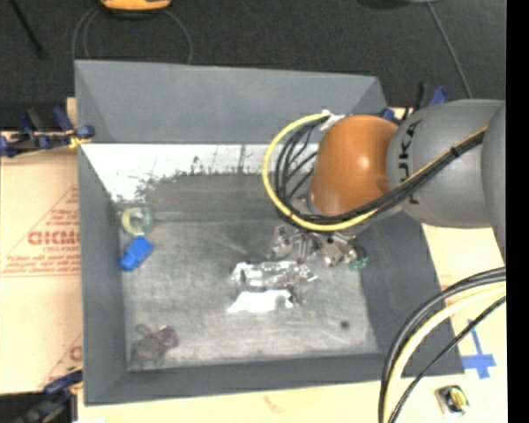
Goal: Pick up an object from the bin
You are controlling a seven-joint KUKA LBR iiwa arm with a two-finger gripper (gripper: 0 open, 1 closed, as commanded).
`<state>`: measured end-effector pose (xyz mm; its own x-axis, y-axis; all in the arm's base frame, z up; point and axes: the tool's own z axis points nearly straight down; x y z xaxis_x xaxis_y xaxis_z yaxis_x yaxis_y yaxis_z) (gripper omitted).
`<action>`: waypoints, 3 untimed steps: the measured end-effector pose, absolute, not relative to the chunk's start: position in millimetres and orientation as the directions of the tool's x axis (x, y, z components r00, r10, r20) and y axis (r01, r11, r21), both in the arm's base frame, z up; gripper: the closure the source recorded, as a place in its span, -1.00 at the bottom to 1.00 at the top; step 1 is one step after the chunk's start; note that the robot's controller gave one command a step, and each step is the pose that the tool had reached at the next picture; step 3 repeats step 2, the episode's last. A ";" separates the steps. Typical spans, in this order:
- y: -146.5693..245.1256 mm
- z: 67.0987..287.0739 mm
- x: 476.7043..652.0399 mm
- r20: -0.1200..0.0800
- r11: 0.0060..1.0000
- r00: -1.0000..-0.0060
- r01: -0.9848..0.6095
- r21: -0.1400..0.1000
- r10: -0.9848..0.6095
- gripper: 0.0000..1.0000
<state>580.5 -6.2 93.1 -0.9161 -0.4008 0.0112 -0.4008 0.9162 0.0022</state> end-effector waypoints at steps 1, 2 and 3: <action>-7.2 190.2 577.0 -0.008 0.916 -0.916 -0.402 -0.005 -0.402 1.00; 8.8 304.2 558.4 -0.003 0.653 -0.653 -0.757 -0.003 -0.757 1.00; 8.8 304.2 558.4 -0.003 0.653 -0.653 -0.757 -0.003 -0.757 1.00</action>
Offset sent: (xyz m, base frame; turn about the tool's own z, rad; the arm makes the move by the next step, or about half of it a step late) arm -0.0053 0.0004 0.0928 -0.0055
